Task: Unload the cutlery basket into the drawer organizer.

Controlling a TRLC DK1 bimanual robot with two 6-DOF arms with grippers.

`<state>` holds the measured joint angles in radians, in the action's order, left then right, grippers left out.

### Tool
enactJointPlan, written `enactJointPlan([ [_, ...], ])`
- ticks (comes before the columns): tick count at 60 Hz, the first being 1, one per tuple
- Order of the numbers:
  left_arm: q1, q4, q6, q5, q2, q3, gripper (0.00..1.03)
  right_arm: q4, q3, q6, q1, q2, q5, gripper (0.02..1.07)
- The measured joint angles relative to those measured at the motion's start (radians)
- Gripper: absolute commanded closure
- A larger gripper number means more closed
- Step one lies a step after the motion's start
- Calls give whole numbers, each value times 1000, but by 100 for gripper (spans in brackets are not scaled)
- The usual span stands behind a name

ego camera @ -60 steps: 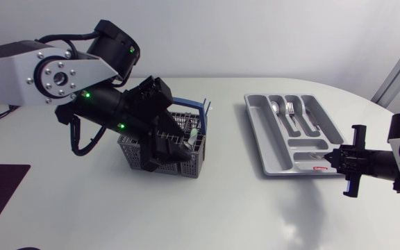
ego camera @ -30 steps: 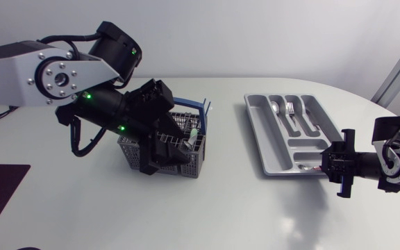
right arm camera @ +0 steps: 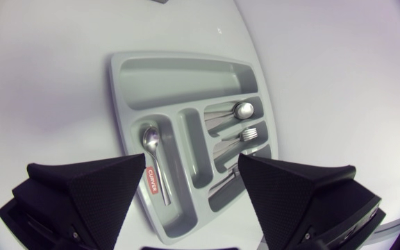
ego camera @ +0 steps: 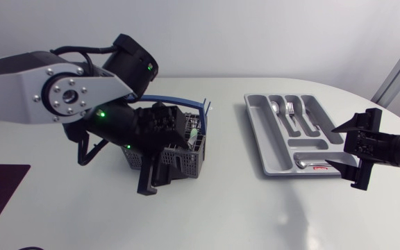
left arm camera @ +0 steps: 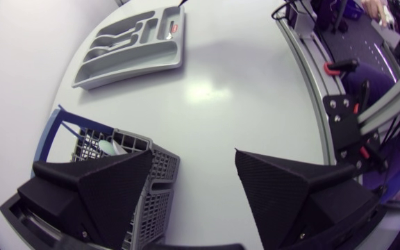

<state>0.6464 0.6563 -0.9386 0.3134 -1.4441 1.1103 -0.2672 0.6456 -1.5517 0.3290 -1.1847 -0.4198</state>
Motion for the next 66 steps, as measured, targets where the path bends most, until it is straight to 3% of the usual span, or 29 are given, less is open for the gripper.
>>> enactJointPlan([
  [9, 34, -83, -141, -75, 15, -65, 21, -18, -43, 20, -1, 51, -28, 7],
  [24, 62, -183, -321, -179, 36, -77, 42, -22, -136, 43, -16, 108, -58, 7],
  [36, 62, -263, -444, -245, 36, -81, 44, -23, -205, 68, -47, 175, -80, 7],
  [41, 62, -298, -486, -260, 35, -89, 44, -23, -226, 76, -53, 200, -86, 7],
  [51, 62, -306, -549, -270, 19, -89, 56, -23, -257, 89, -68, 222, -90, 7],
  [66, 61, -311, -628, -288, -25, -90, 57, -45, -278, 113, -100, 284, -94, 7],
])
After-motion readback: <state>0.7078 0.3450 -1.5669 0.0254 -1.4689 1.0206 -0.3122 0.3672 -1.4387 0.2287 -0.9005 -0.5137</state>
